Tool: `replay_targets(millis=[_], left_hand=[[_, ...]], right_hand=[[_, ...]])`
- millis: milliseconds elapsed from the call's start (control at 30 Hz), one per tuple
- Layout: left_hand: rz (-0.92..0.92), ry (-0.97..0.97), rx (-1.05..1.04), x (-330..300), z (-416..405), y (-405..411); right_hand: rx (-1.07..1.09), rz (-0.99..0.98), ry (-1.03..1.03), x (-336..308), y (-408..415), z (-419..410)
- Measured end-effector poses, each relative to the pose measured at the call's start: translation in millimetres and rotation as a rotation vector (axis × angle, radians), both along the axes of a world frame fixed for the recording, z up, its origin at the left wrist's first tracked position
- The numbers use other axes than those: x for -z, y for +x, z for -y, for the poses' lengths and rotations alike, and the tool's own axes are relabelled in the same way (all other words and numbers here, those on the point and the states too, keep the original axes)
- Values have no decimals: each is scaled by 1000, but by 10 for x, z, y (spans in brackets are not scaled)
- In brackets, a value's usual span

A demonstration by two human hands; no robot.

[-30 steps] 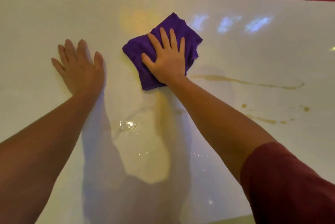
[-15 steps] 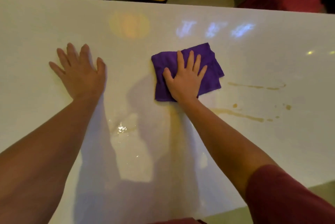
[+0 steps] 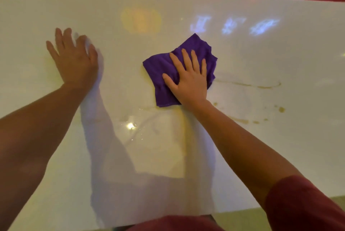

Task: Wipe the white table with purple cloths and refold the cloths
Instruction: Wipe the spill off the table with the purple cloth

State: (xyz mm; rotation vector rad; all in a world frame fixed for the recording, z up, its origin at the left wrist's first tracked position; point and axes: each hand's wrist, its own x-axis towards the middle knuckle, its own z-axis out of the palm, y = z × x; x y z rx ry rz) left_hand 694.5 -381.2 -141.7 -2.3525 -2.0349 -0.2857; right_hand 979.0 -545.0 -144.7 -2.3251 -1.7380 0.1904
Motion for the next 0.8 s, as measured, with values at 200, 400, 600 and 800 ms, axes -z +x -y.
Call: replay_targets(millis=[200, 400, 600, 800], left_hand=[[47, -167, 303, -170, 709, 1690], [39, -225, 173, 55, 1227, 2713], [-43, -142, 136, 139, 1268, 2747], [-28, -166, 111, 62, 1300, 2780]], right_hand=[[207, 21, -64, -42, 1301, 549], [369, 17, -130, -69, 1905, 370], [254, -18, -132, -112, 2440, 59], [414, 0, -111, -101, 2349, 1186]])
